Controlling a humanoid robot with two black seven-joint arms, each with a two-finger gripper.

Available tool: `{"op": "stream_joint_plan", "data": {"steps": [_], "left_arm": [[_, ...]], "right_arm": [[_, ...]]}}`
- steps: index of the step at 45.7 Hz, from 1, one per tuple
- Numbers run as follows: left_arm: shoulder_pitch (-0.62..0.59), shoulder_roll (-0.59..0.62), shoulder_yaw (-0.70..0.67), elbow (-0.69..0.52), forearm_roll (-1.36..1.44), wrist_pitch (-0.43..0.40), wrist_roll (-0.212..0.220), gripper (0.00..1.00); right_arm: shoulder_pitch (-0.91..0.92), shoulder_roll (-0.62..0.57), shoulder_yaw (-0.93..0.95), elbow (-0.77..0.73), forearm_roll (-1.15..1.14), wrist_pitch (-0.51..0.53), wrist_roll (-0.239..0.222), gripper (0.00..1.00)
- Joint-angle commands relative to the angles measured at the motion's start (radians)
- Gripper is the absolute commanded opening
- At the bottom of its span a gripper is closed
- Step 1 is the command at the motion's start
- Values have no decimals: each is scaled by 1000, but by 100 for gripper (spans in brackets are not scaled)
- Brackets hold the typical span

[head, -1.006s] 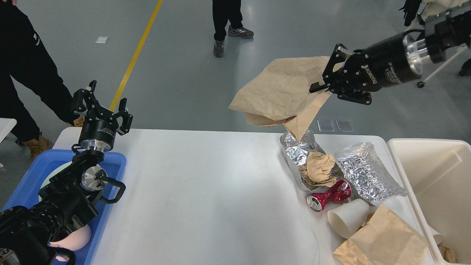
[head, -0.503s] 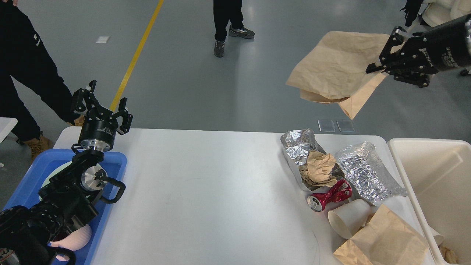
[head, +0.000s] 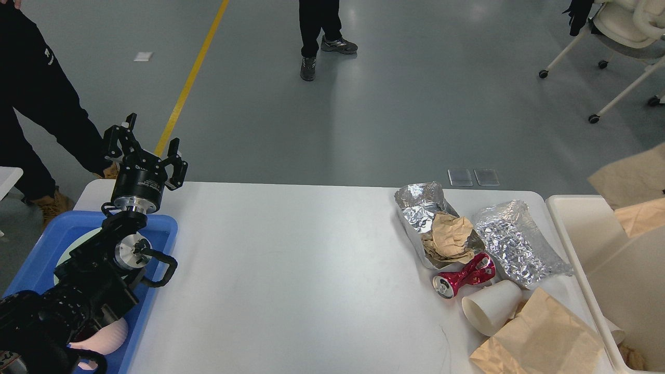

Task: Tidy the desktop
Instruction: 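Raise the right gripper and bring it back over the table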

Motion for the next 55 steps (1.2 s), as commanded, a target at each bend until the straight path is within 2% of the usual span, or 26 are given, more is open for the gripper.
{"op": "stream_joint_plan", "data": {"steps": [1, 12, 13, 15, 18, 19, 31, 37, 43, 49, 55], "left_arm": [[0, 0, 0, 0, 1, 0, 0, 96], [0, 0, 0, 0, -1, 0, 0, 96], [0, 0, 0, 0, -1, 0, 0, 96], [0, 0, 0, 0, -1, 0, 0, 96], [0, 0, 0, 0, 1, 0, 0, 96], [0, 0, 0, 0, 1, 0, 0, 96], [0, 0, 0, 0, -1, 0, 0, 96], [0, 0, 0, 0, 1, 0, 0, 96], [0, 0, 0, 0, 1, 0, 0, 96], [0, 0, 0, 0, 1, 0, 0, 96], [0, 0, 0, 0, 1, 0, 0, 96]], "right_arm": [[-122, 4, 3, -23, 0, -106, 2, 0], [-319, 54, 9, -93, 0, -108, 2, 0], [-332, 59, 9, -94, 0, -108, 2, 4], [-360, 73, 8, -99, -1, -114, 2, 31], [-386, 99, 8, -134, -3, -122, 2, 88], [-391, 108, 8, -152, -1, -120, 2, 100], [-360, 176, 3, -172, -1, -107, 2, 100], [-244, 217, -56, -159, -7, -102, 2, 100], [-58, 323, -236, -91, -15, -84, 2, 100], [163, 429, -354, 41, -15, 10, 2, 100], [341, 505, -368, 119, -15, 189, 2, 100]]}}
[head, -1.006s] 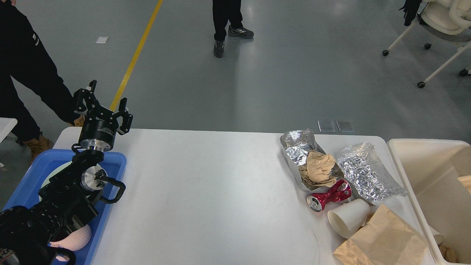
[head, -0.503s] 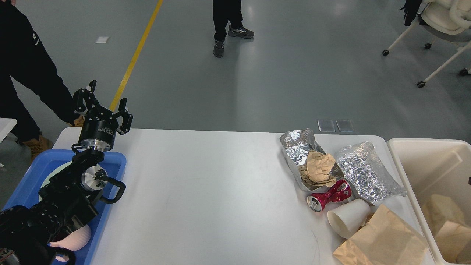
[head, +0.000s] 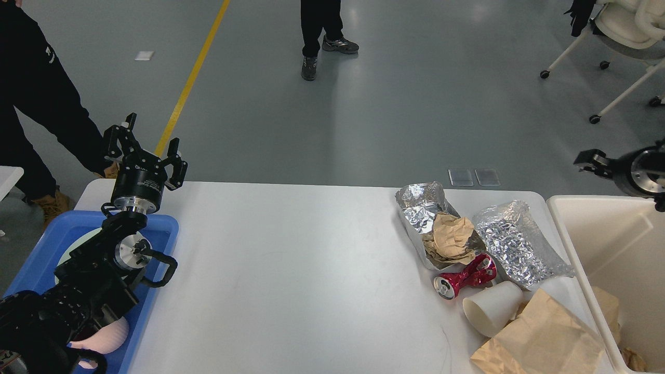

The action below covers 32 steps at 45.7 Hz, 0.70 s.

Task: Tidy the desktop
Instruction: 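Raise the right gripper and bring it back over the table, then lower the right gripper onto the brown paper bag beside the bin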

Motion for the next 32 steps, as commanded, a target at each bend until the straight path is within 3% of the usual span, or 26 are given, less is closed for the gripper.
{"op": "stream_joint_plan", "data": {"steps": [1, 15, 22, 32], "left_arm": [[0, 0, 0, 0, 1, 0, 0, 96], [0, 0, 0, 0, -1, 0, 0, 96], [0, 0, 0, 0, -1, 0, 0, 96], [0, 0, 0, 0, -1, 0, 0, 96]], "right_arm": [[163, 73, -15, 67, 0, 173, 0, 100], [452, 180, -2, 200, 0, 512, 2, 100], [524, 188, 20, 199, 3, 737, 2, 100], [515, 177, 26, 196, 2, 753, 0, 100]]}}
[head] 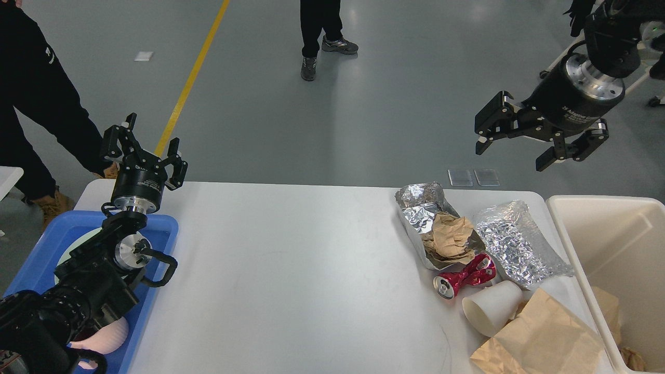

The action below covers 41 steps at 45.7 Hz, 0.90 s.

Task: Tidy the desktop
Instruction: 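Lower the right gripper onto the brown paper bag beside the bin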

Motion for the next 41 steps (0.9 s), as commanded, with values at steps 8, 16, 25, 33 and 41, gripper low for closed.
{"op": "stream_joint_plan", "data": {"steps": [8, 16, 25, 33, 41], "left_arm": [[0, 0, 0, 0, 1, 0, 0, 96], [0, 0, 0, 0, 1, 0, 0, 96], [0, 0, 0, 0, 1, 0, -2, 96], [0, 0, 0, 0, 1, 0, 0, 96], [0, 0, 0, 0, 0, 0, 0, 96]], "right_arm": [[-171, -70, 0, -10, -1, -34, -3, 100], [-330, -132, 8, -10, 2, -107, -3, 100], [-517, -129, 6, -7, -3, -334, -5, 100], [-626, -100, 19, -9, -17, -425, -5, 100], [-737, -63, 26, -25, -29, -521, -5, 100]]}}
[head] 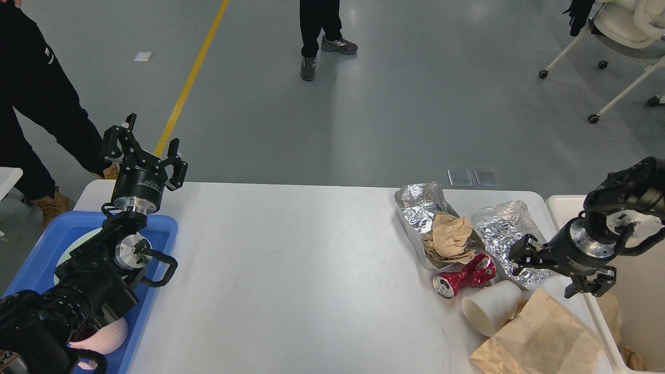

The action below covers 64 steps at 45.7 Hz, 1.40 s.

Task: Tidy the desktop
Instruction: 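Lower the right gripper onto the brown paper bag beside the bin, then grasp the brown paper bag and lift it up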

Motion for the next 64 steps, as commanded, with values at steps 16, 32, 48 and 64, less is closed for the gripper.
{"op": "stream_joint_plan", "data": {"steps": [16, 32, 48, 64], "left_arm": [[0, 0, 0, 0, 0, 0, 0, 96], [0, 0, 0, 0, 0, 0, 0, 96], [0, 0, 0, 0, 1, 0, 0, 96], [0, 0, 0, 0, 1, 0, 0, 96]], "right_arm": [[-209, 70, 22, -64, -5, -118, 0, 96], [-236, 47, 8, -58, -30, -192, 3, 10], [-136, -55, -35, -12, -263, -164, 4, 0], [264, -301, -79, 48, -308, 55, 12, 0]]}}
